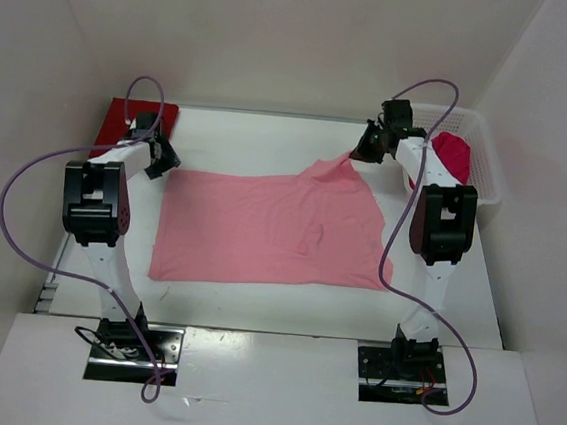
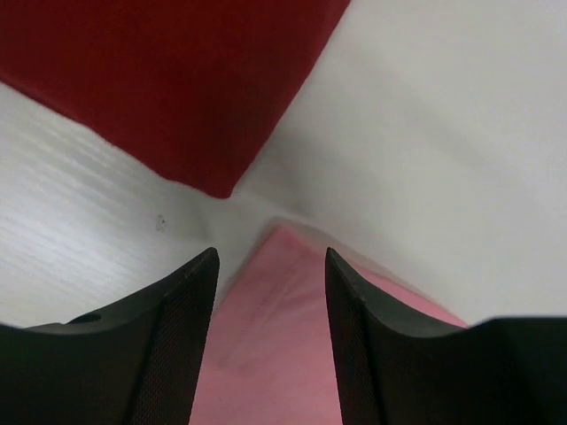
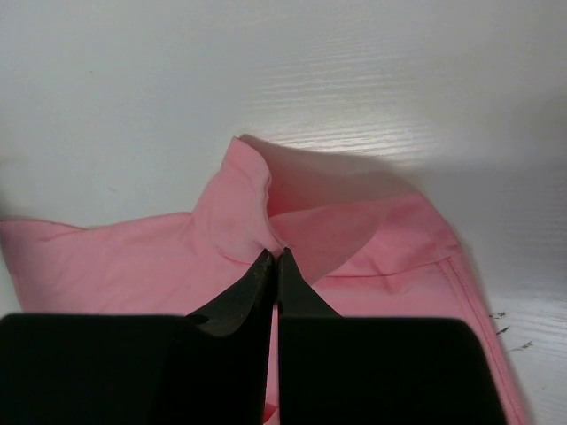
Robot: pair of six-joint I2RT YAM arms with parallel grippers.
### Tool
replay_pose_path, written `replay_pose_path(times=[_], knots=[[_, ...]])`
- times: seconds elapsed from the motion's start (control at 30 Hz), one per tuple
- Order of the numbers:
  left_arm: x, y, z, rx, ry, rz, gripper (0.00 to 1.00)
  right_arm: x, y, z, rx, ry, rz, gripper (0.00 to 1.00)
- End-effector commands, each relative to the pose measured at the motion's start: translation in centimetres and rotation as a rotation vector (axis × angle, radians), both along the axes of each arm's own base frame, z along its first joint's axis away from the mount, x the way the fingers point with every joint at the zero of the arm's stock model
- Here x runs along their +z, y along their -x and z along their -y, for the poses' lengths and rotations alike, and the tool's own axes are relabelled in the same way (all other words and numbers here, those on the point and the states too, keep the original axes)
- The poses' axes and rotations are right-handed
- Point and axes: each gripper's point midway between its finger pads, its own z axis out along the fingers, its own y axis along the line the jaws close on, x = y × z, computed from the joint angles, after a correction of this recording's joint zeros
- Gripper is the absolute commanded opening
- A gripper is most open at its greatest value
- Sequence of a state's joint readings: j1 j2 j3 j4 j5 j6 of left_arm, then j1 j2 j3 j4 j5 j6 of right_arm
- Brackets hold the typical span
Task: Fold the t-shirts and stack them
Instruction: Grap the side of the flattened tshirt furthest away from the robot with both arms
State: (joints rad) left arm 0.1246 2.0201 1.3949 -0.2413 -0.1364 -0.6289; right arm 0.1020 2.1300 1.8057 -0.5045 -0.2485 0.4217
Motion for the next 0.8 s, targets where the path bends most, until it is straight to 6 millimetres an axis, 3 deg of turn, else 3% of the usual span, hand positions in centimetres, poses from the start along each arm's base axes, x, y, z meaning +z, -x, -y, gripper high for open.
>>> replay_pose_path(times=[0.0, 0.13, 0.3, 0.6, 0.77], knots=[[0.7, -2.1, 0.0, -0.011, 0.006, 0.041, 0.59, 2.4, -0.2, 0.1, 0.009, -0.015, 0.067, 0.03], [-0.1, -2.6, 0.2, -0.009, 0.020, 0.034, 0.57, 1.6, 0.1, 0.1, 0.009, -0.013, 0.053, 0.03], [-0.7, -2.8, 1.3, -0.034, 0.029, 0.024, 0.36, 1.1, 0.2, 0.5, -0.006, 0.003, 0.045, 0.03], [-1.3, -1.8, 0.8, -0.022, -0.027, -0.026, 0.40, 2.0, -0.6, 0.1, 0.001, -0.019, 0.070, 0.03], [-1.2, -1.3, 0.9, -0.016, -0.050, -0.039, 0.19, 1.9, -1.0, -0.1, 0.001, -0.032, 0.069, 0.03]])
